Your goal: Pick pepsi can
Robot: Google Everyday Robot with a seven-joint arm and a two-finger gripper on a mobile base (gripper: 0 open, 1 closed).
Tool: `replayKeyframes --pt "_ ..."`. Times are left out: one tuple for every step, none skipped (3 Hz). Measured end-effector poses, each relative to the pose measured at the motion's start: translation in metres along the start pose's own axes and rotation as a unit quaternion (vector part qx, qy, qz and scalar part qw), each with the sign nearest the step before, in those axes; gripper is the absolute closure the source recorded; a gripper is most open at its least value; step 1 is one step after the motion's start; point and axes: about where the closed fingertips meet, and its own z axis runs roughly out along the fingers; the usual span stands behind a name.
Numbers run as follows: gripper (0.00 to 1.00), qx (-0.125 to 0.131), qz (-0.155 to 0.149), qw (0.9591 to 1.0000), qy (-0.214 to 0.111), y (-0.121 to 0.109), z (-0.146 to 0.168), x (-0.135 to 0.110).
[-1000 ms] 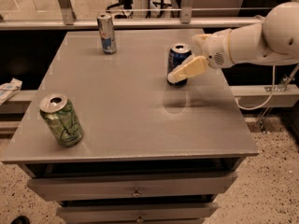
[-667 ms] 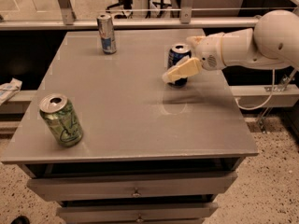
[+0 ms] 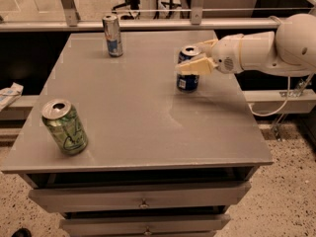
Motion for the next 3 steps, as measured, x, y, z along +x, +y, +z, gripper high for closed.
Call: replayKeyframes --pt "0.62 0.002 -0.008 0.9996 -0.026 0.000 -0.016 -0.027" --pt "0.84 0.004 -0.006 0.9987 -0.050 -0.005 -0.037 -0.059" --pt "1.00 0.004 -0.007 0.9984 -0.056 -0.006 -0.041 -0.068"
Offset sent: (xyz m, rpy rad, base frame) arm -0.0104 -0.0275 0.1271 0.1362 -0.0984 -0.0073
